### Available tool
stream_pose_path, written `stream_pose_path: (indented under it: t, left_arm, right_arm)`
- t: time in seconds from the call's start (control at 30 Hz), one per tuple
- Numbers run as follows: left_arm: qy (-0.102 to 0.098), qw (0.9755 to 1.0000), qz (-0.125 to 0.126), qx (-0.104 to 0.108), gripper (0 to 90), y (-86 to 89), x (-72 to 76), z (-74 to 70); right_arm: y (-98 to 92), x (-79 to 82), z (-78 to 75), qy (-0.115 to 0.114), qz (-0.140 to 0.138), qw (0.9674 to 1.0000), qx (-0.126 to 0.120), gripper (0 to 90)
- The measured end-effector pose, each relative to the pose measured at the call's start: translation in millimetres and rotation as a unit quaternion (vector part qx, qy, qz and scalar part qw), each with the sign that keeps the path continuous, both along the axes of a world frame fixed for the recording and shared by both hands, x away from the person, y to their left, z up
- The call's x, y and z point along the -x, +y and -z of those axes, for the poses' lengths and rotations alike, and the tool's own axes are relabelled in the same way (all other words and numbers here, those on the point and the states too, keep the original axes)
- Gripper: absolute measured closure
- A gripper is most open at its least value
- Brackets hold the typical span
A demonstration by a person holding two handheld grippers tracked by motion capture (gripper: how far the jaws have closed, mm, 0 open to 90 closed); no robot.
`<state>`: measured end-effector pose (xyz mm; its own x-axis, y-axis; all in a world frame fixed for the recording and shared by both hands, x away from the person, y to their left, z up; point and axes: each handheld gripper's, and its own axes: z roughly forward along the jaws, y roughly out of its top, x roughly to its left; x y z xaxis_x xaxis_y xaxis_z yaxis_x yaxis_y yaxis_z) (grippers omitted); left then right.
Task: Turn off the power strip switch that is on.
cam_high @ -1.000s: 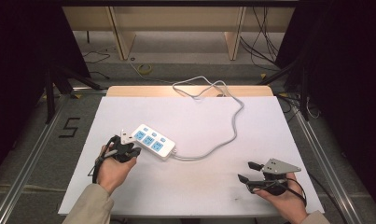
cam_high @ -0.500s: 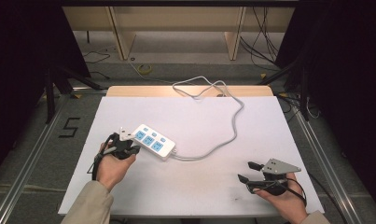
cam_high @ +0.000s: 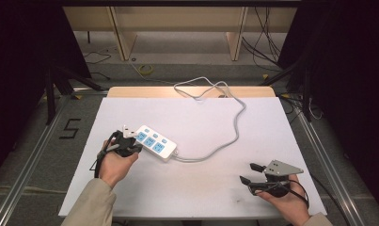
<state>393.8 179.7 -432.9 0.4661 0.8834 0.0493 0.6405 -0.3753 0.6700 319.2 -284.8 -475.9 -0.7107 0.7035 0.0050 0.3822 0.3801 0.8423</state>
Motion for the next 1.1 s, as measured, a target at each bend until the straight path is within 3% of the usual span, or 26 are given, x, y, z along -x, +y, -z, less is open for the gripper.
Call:
stream_pose_path:
  t: [1.1]
  left_arm:
    - [0.016, 0.9998, -0.004, -0.014, 89.6, -2.3, -25.6, -6.0]
  right_arm:
    - [-0.1, 0.1, 0.0, 0.0, 0.0, 1.0, 0.0, 36.4]
